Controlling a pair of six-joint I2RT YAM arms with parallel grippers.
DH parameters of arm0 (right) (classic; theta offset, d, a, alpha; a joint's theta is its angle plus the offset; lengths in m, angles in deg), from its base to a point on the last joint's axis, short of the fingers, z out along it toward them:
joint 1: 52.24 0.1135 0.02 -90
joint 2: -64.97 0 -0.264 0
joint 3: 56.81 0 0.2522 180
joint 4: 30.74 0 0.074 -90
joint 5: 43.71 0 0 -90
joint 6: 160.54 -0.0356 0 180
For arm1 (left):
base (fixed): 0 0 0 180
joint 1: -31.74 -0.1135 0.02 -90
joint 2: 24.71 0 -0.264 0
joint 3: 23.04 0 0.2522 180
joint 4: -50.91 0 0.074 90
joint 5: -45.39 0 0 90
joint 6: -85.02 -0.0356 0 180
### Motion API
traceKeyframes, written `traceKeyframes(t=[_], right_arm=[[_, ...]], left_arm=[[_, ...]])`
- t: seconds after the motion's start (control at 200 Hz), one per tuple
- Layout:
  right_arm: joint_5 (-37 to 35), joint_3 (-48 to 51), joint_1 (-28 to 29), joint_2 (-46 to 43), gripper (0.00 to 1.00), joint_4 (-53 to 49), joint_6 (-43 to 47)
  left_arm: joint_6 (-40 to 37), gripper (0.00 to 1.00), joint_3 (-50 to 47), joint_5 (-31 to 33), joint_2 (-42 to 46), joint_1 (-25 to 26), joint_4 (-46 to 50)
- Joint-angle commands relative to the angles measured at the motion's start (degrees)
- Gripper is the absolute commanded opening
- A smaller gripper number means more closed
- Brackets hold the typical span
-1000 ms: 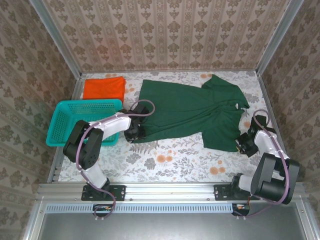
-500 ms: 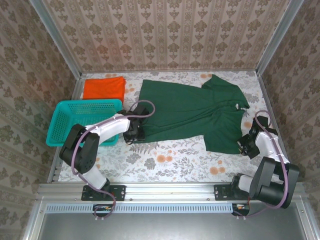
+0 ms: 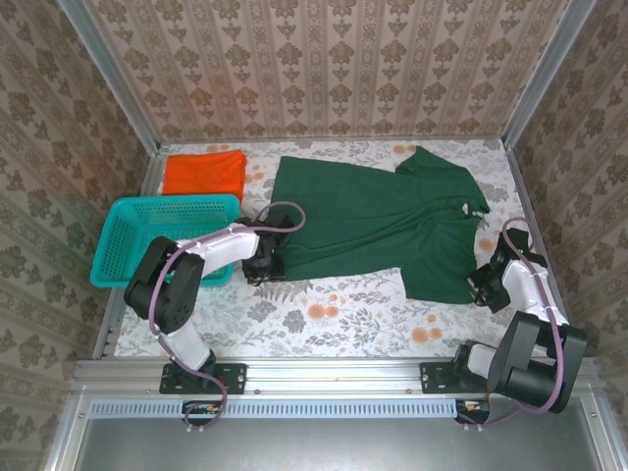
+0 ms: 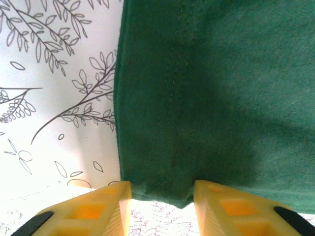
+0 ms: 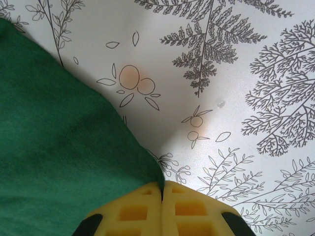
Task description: Fold and stack the t-shirts
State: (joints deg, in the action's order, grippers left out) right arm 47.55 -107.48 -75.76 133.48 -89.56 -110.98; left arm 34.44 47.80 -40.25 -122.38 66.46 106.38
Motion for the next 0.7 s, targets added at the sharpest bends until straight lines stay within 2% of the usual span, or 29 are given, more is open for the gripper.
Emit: traceKeyframes(t=[0.0, 0.15, 0.28, 0.475, 0.695], right_arm=[[-0.6, -0.05, -0.35, -1.03, 0.0, -2.0, 0.43], [-0.66, -1.43, -0.34, -1.32, 0.0, -3.19, 0.76], [1.57, -3.35, -0.31, -2.0, 0.0, -5.3, 0.97], [10.73, -8.3, -0.25, -5.61, 0.0, -12.69, 1.49], [13.1, -13.03, 1.41, -10.85, 0.0, -24.33, 0.7]], left_arm=[[0.33, 0.33, -0.89, 0.13, -2.46, -0.53, -0.35], [-0.26, 0.19, -1.17, 0.36, -2.56, -0.54, -0.38], [-2.44, 0.0, -1.14, -0.5, -0.06, -0.29, 0.88], [-9.37, 0.0, 0.78, -4.67, 4.51, 1.23, 6.43], [-14.8, 0.0, 3.59, -7.15, 5.46, 5.8, 14.53]])
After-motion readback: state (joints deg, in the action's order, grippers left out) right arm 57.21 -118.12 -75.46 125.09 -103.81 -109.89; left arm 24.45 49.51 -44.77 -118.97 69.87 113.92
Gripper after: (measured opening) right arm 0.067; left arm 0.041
